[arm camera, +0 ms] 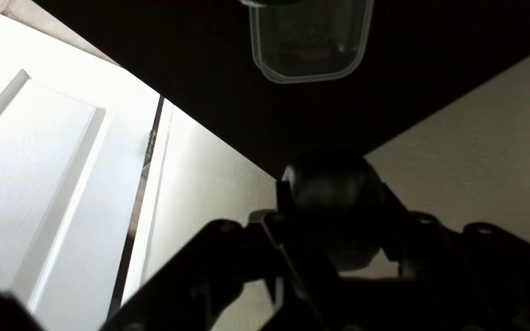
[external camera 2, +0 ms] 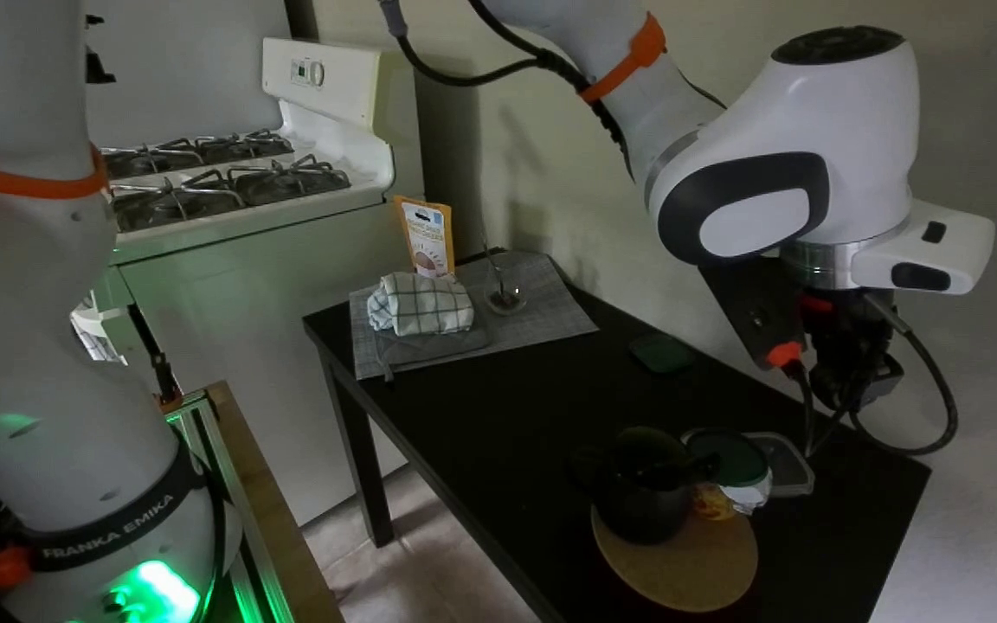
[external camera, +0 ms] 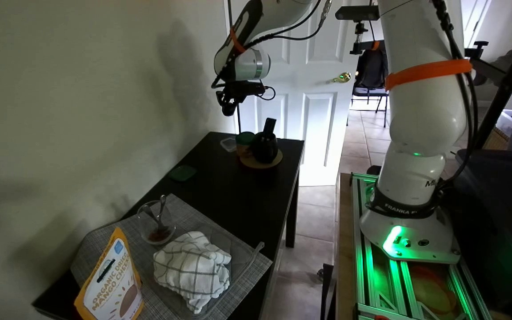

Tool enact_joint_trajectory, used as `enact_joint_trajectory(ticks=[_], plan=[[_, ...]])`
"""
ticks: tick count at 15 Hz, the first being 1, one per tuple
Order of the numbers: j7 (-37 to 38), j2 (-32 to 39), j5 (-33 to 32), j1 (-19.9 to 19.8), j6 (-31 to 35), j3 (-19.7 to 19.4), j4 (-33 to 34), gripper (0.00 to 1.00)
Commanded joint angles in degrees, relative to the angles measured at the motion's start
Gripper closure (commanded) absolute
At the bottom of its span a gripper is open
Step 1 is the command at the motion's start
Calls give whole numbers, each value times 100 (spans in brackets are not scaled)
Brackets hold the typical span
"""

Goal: Put the black ball into the plastic lunch box

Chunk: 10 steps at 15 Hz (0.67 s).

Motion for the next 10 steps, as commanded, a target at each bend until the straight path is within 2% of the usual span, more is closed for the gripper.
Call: enact_joint_trajectory(ticks=[1,10], plan=[[-94,217,95,-117,-187,196,274,80],[-70,259,22,-44,-706,228,298,80]])
